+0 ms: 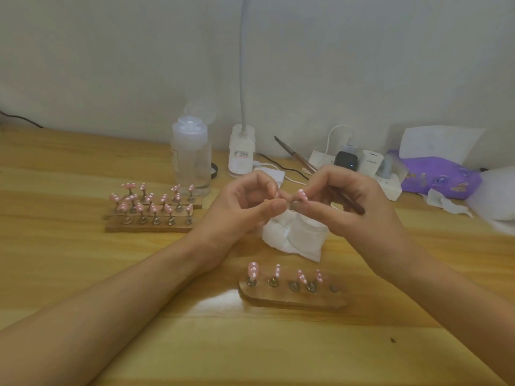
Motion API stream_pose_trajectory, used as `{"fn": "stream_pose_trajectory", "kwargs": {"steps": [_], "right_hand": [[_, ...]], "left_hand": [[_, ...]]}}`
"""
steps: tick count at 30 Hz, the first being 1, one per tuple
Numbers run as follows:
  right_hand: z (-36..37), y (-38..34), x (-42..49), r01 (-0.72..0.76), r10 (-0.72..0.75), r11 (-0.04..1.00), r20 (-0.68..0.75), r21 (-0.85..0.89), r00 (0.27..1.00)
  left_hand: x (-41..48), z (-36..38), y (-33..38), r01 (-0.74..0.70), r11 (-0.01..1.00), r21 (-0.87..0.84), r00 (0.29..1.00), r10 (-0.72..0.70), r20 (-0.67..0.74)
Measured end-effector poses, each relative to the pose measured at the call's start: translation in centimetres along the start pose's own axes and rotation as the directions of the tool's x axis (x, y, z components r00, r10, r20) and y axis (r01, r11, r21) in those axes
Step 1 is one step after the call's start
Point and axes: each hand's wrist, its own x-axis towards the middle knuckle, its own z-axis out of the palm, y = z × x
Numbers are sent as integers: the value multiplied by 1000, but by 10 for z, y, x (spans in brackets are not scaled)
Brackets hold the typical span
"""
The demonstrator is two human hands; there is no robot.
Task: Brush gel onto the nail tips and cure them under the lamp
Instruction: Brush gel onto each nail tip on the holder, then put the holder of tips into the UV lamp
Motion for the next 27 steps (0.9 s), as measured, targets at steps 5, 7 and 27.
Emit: {"fn": "stream_pose_trajectory", "kwargs": {"steps": [5, 7, 27], "right_hand": [[-23, 10, -50, -108, 94, 986, -113, -124, 989], [-27, 14, -70, -133, 111, 969, -115, -207, 987], [-47, 4, -68, -47, 16, 886, -72, -461, 997]], "left_hand": [[2, 1, 2, 90, 996, 30, 976, -82, -204], [4, 0, 1, 107, 994, 20, 955, -98, -279], [0, -2, 3, 15, 1000, 18, 961, -9, -276]]}}
